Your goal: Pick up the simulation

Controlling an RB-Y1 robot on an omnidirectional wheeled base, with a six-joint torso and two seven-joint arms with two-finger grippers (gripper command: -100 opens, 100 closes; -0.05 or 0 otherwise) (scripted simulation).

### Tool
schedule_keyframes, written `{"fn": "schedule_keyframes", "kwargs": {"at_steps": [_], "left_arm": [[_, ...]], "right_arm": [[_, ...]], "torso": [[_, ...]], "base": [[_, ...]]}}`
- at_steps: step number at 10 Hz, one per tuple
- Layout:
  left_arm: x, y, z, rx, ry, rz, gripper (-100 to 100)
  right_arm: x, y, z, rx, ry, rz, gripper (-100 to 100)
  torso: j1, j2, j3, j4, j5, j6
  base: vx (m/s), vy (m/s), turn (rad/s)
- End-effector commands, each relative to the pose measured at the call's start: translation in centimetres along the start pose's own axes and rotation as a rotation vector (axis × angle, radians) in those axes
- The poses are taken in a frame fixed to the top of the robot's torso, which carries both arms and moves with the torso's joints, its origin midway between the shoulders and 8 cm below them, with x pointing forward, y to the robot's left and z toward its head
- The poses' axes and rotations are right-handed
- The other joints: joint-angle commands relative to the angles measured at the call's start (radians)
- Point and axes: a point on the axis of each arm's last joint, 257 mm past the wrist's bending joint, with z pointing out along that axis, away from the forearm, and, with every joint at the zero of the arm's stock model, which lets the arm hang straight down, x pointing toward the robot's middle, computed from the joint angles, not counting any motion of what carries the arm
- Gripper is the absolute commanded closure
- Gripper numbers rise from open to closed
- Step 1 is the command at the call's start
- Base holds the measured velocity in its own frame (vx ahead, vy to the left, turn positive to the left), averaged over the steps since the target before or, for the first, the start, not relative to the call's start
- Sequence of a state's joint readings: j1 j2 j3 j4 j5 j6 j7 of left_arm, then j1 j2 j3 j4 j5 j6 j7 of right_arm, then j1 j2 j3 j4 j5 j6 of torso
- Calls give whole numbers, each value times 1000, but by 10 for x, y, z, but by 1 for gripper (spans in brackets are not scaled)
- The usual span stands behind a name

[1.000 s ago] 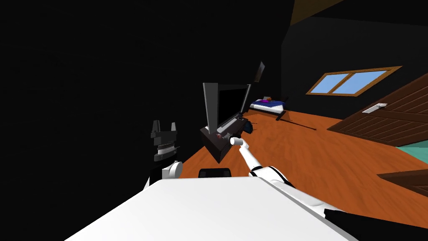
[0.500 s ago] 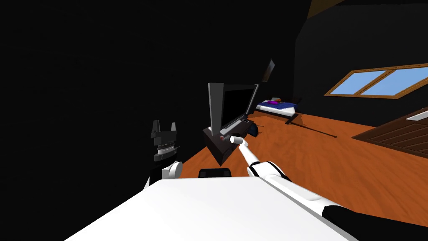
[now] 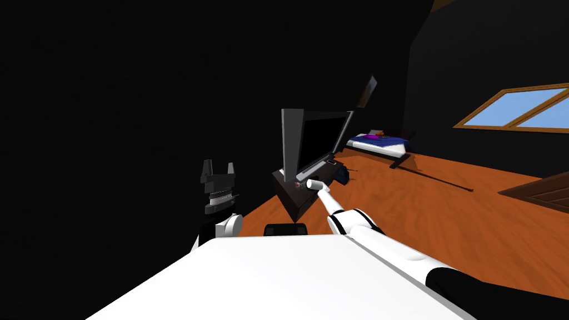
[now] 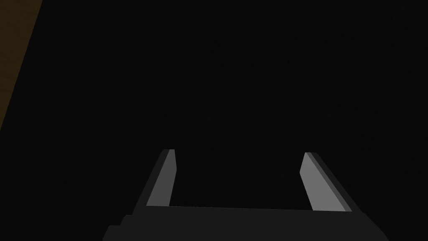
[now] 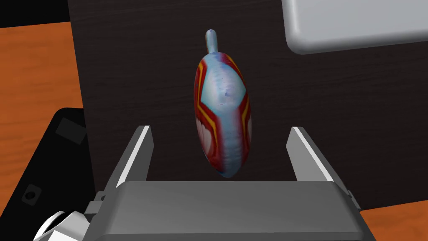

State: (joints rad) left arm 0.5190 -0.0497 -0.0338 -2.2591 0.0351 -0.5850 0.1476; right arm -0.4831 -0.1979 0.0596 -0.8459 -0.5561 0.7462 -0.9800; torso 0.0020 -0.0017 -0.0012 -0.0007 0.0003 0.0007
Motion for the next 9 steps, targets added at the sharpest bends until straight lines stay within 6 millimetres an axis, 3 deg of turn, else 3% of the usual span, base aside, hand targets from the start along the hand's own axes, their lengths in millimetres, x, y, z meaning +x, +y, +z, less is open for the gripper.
{"fn": "schedule_keyframes", "kwargs": {"at_steps": [1,3,4,5,8,9], "left_arm": [[0,0,0,0,0,0,0],[0,0,0,0,0,0,0],[0,0,0,0,0,0,0],[0,0,0,0,0,0,0],[0,0,0,0,0,0,0],[0,0,0,0,0,0,0]], "right_arm": [[-9,0,0,15,-34,29,-100],[-11,0,0,16,-41,34,-100],[-12,0,0,18,-45,38,0],[-19,12,0,3,-46,61,-100],[-29,37,-2,-30,-44,108,-100],[-32,37,-2,-29,-49,110,-100]], "torso": [[0,0,0,0,0,0],[-2,3,2,1,0,0],[-1,3,2,1,0,0],[-1,3,2,1,0,0],[-1,5,3,1,0,0],[-1,5,3,1,0,0]], "base": [[-8,-13,39],[-7,-17,41],[0,0,0],[-27,-15,195],[-36,-15,211],[-28,-9,94]]}}
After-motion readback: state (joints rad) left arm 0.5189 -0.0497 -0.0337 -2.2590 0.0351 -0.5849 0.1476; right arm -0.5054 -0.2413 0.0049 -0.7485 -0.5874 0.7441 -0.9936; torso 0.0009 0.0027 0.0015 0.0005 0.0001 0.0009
